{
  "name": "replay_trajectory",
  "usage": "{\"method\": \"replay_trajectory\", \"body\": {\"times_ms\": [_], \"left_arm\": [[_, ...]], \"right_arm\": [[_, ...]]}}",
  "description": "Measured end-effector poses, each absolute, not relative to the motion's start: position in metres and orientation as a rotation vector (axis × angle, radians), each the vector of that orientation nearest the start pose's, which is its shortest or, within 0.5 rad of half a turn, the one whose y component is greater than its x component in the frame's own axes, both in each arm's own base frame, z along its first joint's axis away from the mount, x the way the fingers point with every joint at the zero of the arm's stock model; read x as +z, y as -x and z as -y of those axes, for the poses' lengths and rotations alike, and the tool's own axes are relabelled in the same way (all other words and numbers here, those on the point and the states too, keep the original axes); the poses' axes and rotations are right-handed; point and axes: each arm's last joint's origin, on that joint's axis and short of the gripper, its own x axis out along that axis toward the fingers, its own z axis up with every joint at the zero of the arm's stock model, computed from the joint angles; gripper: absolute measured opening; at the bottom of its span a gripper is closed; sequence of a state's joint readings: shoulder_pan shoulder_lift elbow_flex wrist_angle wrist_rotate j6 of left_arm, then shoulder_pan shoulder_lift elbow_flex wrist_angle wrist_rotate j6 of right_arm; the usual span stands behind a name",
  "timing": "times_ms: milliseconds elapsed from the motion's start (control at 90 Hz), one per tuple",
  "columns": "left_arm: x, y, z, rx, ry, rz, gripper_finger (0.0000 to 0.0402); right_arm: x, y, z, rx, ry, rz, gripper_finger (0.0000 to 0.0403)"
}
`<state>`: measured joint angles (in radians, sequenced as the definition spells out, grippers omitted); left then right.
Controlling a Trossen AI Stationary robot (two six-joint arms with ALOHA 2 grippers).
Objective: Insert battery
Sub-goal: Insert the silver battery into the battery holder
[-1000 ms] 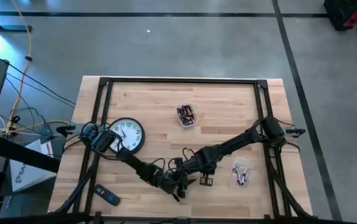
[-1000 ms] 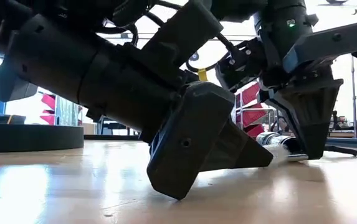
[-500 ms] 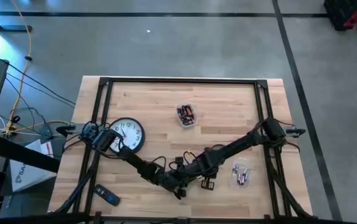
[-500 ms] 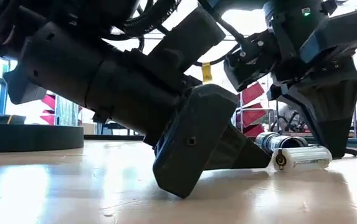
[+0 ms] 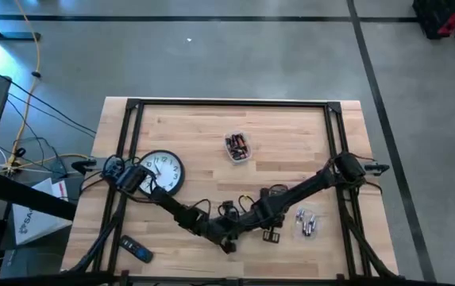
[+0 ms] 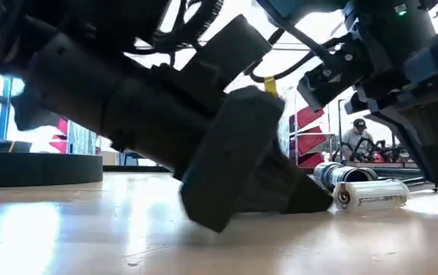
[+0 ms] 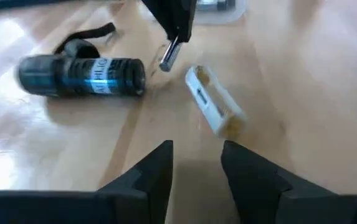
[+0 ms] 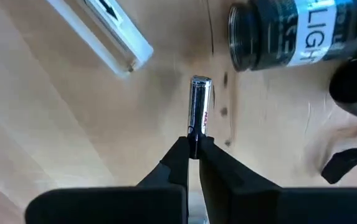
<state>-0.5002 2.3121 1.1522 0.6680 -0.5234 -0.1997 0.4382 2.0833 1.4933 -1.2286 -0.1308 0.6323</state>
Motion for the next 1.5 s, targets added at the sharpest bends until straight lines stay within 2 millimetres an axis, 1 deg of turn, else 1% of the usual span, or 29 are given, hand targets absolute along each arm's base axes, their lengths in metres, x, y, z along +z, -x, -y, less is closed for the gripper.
{"method": "replay_trajectory", "body": {"times_ms": [111,256,411,556,767,867,1133,1344,1500], "left_arm": [[0.052,-0.388,0.196,0.052,-0.01,-0.414,0.0154],[0.053,-0.388,0.197,0.044,0.024,-0.399,0.0181],[0.054,-0.387,0.201,0.021,0.035,-0.39,0.0197],[0.056,-0.387,0.205,0.01,0.051,-0.378,0.0198],[0.048,-0.403,0.213,0.086,0.043,-0.342,0.0198],[0.046,-0.404,0.214,0.13,0.028,-0.343,0.0198],[0.05,-0.41,0.207,0.181,0.038,-0.289,0.0198],[0.048,-0.414,0.197,0.235,0.042,-0.312,0.0198],[0.049,-0.415,0.193,0.262,0.014,-0.337,0.0198]], "right_arm": [[0.16,-0.323,-0.156,-0.216,-0.149,-1.855,0.0],[0.171,-0.321,-0.155,-0.231,-0.176,-1.82,0.0],[0.174,-0.32,-0.155,-0.25,-0.197,-1.809,0.0],[0.173,-0.32,-0.157,-0.241,-0.202,-1.807,0.0],[0.173,-0.321,-0.157,-0.25,-0.219,-1.8,0.0],[0.173,-0.32,-0.16,-0.254,-0.224,-1.794,0.0],[0.173,-0.316,-0.169,-0.242,-0.214,-1.786,0.0],[0.173,-0.315,-0.173,-0.252,-0.221,-1.782,0.0],[0.173,-0.314,-0.176,-0.247,-0.228,-1.771,0.0]]}}
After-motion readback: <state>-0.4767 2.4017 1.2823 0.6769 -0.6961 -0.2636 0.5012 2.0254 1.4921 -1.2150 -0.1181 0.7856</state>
